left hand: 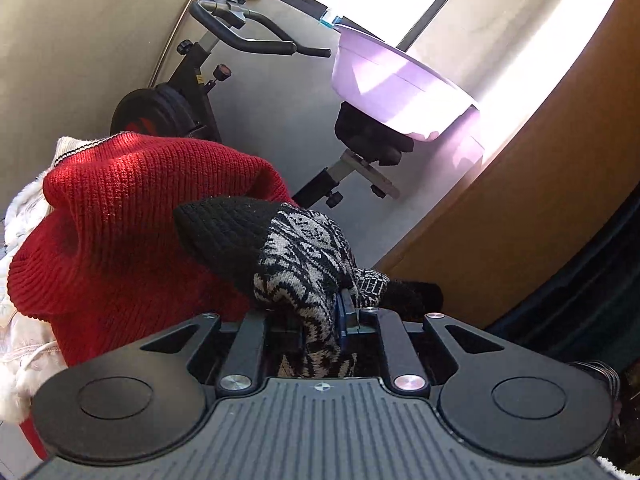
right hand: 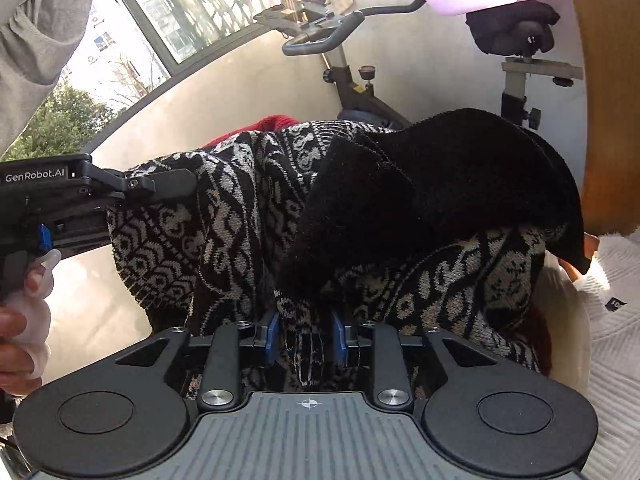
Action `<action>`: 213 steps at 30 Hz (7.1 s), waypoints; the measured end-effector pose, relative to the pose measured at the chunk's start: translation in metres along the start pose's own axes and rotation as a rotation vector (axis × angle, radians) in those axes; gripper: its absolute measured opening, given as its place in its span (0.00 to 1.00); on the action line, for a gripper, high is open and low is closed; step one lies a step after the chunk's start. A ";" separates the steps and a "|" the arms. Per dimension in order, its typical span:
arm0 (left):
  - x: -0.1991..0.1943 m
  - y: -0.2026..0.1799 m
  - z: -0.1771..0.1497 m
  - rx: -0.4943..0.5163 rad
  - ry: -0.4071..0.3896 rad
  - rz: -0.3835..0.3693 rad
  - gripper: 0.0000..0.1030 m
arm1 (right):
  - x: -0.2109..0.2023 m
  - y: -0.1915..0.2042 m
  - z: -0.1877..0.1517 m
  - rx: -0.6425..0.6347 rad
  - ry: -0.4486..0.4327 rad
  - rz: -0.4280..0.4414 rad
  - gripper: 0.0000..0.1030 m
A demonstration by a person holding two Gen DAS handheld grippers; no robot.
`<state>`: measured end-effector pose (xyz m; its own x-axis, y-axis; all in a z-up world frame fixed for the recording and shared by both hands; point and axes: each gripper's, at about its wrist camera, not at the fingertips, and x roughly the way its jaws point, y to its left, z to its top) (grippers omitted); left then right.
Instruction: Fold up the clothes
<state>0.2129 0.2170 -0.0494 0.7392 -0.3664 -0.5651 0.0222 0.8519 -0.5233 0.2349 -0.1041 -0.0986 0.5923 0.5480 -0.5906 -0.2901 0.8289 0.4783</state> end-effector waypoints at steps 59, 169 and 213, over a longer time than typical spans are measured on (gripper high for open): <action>0.051 0.016 0.003 -0.079 0.103 0.125 0.47 | 0.000 0.003 0.022 -0.226 -0.056 -0.215 0.99; 0.217 -0.854 -0.303 0.615 0.226 -0.879 0.17 | -0.772 -0.503 -0.095 0.257 -0.715 -0.995 0.17; 0.384 -1.213 -0.488 0.551 0.288 -0.768 0.18 | -1.050 -0.883 -0.109 0.238 -0.684 -0.893 0.17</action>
<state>0.1415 -1.1395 0.0570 0.2022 -0.9074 -0.3685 0.7916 0.3730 -0.4840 -0.2126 -1.3992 0.0284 0.8208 -0.4599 -0.3389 0.5444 0.8094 0.2201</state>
